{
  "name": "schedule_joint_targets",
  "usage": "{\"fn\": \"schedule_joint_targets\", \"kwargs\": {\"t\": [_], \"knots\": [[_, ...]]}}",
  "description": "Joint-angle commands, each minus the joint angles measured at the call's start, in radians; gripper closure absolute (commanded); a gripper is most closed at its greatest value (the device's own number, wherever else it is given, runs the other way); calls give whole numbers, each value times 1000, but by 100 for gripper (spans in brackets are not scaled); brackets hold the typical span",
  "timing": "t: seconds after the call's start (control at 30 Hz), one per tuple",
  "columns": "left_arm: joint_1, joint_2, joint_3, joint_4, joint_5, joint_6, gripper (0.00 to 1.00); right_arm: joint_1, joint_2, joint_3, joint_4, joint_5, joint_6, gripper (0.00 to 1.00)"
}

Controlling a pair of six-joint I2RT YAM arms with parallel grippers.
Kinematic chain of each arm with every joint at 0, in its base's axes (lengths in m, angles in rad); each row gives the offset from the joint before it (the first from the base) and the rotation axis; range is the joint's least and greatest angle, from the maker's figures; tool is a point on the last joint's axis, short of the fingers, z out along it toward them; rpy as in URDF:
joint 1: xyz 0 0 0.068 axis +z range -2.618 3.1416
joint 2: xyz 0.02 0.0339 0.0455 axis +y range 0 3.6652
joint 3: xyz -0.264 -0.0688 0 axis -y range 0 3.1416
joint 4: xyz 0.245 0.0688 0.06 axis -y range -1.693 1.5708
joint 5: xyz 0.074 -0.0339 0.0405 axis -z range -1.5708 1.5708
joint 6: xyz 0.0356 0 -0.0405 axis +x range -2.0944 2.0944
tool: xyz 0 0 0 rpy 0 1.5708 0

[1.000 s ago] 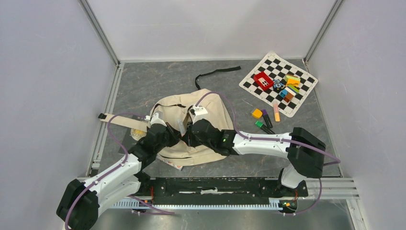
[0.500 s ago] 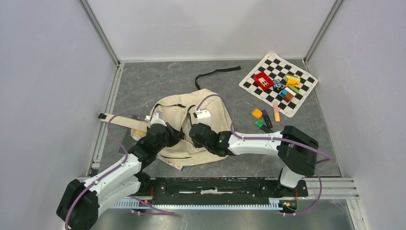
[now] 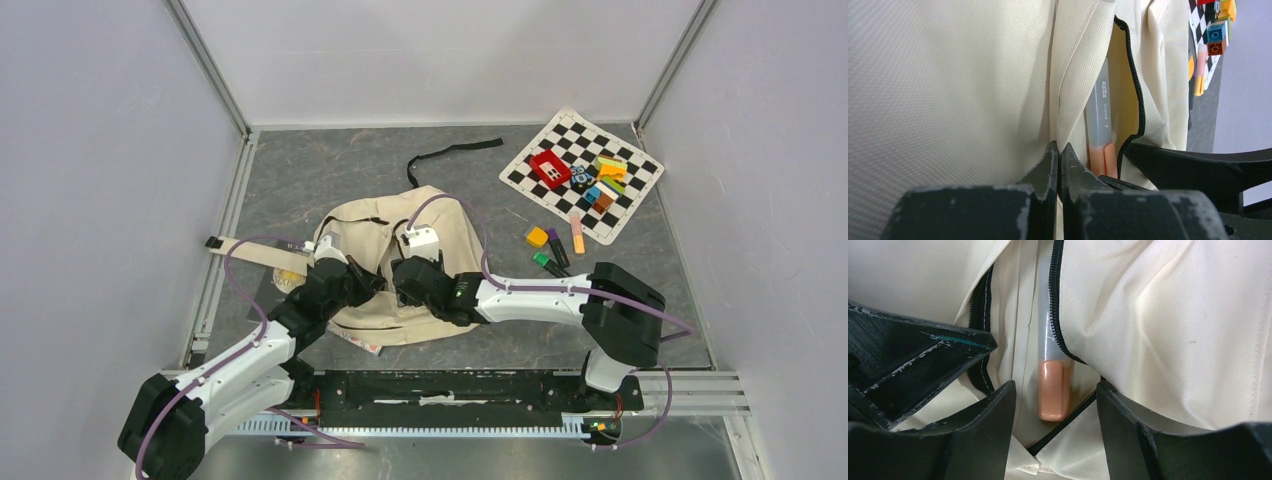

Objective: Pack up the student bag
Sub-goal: Place the stationery in the student bag.

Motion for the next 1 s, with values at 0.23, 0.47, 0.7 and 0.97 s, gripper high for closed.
{"fn": "schedule_joint_targets", "kwargs": {"t": [0.23, 0.47, 0.7, 0.97], "knots": [[-3, -2, 3, 21, 34, -26, 98, 43, -112, 52, 1, 112, -215, 41], [-2, 2, 8, 21, 35, -29, 98, 63, -72, 121, -79, 257, -350, 26], [-4, -5, 8, 17, 39, -32, 98, 28, 66, 242, -163, 312, -368, 13], [-3, -11, 8, 12, 42, -34, 98, -16, 180, 344, -137, 268, -442, 5]]}}
